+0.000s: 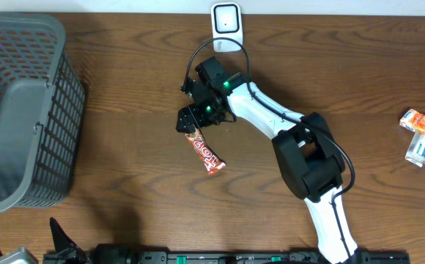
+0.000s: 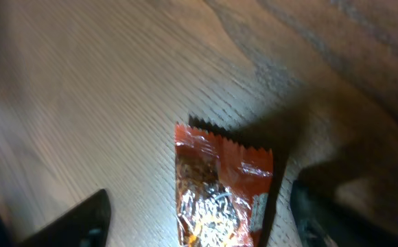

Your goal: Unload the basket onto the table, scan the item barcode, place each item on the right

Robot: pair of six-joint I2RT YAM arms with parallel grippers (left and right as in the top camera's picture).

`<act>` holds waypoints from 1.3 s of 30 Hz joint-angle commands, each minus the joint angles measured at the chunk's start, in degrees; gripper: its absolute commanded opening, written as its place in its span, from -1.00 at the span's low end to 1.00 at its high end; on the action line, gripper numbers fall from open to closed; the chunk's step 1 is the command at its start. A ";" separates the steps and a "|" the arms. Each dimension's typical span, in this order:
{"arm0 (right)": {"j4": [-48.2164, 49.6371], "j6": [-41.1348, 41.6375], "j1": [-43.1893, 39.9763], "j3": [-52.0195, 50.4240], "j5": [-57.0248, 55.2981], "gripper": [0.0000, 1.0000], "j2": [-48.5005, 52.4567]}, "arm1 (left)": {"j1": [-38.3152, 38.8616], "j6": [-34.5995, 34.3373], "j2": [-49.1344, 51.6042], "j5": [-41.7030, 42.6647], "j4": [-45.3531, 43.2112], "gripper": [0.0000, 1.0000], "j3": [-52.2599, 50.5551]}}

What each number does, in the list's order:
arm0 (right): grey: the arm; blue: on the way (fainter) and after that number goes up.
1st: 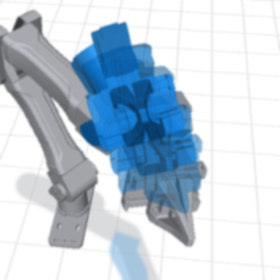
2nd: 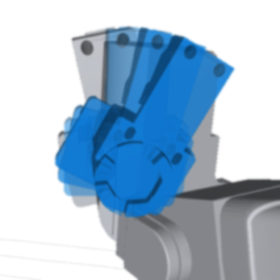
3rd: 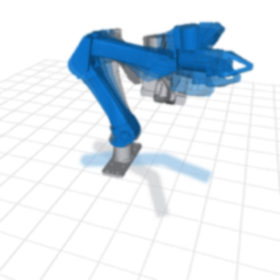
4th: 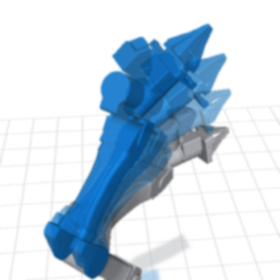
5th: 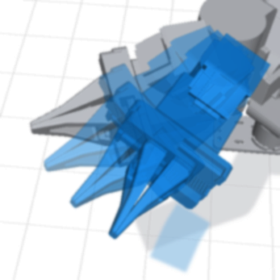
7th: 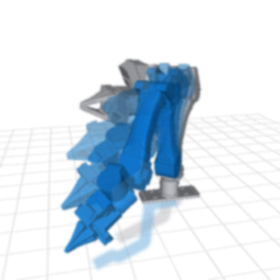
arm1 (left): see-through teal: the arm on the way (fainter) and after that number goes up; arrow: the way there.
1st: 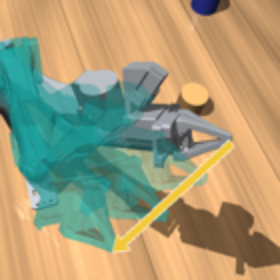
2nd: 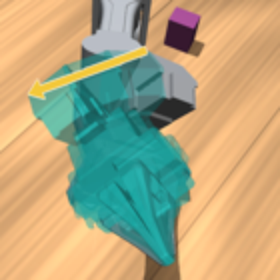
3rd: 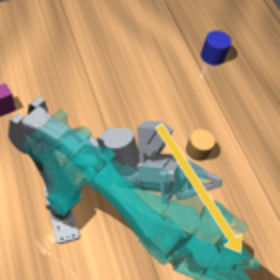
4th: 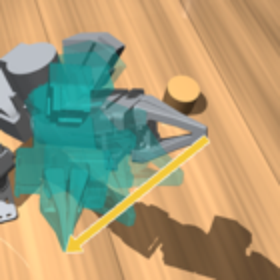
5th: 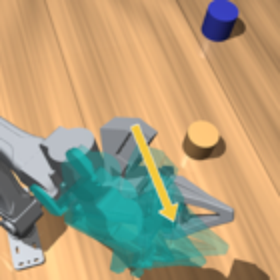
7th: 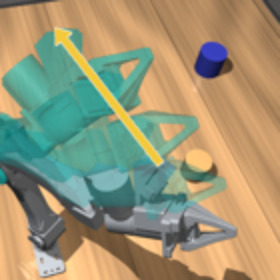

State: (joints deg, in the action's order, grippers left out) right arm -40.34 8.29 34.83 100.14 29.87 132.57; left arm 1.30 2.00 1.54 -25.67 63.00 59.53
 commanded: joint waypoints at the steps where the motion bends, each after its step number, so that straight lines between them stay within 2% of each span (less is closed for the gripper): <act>1: -6.03 -0.68 3.43 -2.54 -5.44 0.36 6.97 | 0.17 0.92 -0.37 -0.52 -0.02 0.86 -0.07; 3: -9.62 -0.66 4.15 -2.64 -7.76 0.34 7.26 | 0.17 0.94 -0.37 -0.52 -0.02 0.87 -0.07; 7: -13.55 -0.63 5.01 -2.71 -15.10 0.47 7.26 | 0.17 0.92 -0.37 -0.52 -0.02 0.86 -0.07; 9: -14.56 -0.59 5.14 -2.80 -17.68 0.35 7.28 | 0.17 0.92 -0.37 -0.52 -0.02 0.86 -0.07; 10: -14.60 -0.46 5.14 -2.99 -18.29 0.12 7.28 | 0.17 0.92 -0.37 -0.52 -0.02 0.87 -0.07; 12: -14.40 0.98 4.79 -3.34 -19.47 -0.53 7.28 | 0.17 0.92 -0.37 -0.52 -0.02 0.87 -0.07; 14: -14.29 2.40 4.24 -3.39 -21.11 -0.98 7.28 | 0.17 0.92 -0.37 -0.52 -0.02 0.87 -0.07; 19: -14.80 0.66 3.69 -0.35 -23.69 -0.98 6.14 | 0.17 0.94 -0.37 -0.52 -0.02 0.86 -0.07; 21: -18.12 1.49 3.50 3.30 -28.59 -0.98 4.57 | 0.17 0.92 -0.37 -0.52 -0.02 0.87 -0.07; 24: -23.19 6.32 3.72 8.13 -44.94 -0.98 1.70 | 0.17 0.92 -0.37 -0.52 -0.02 0.86 -0.07; 28: -26.56 16.76 5.27 9.70 -73.02 -0.98 -1.75 | 0.17 0.94 -0.37 -0.52 -0.02 0.86 -0.07; 31: -30.27 29.07 6.25 9.66 -83.34 -0.98 -1.86 | 0.17 0.92 -0.37 -0.52 -0.02 0.86 -0.07; 35: -41.13 58.12 7.74 7.21 -86.95 -0.97 -1.64 | 0.17 0.92 -0.37 -0.52 -0.02 0.86 -0.07; 38: -48.81 74.60 11.87 4.39 -84.08 -0.97 -1.64 | 0.17 0.94 -0.37 -0.52 -0.02 0.86 -0.07; 39: -50.03 76.37 13.33 4.02 -83.32 -0.97 -1.64 | 0.17 0.94 -0.37 -0.52 -0.02 0.86 -0.07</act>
State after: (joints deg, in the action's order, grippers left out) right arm -87.09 62.30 43.31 106.15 -50.35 132.88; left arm 1.30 2.00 1.54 -25.67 63.02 59.53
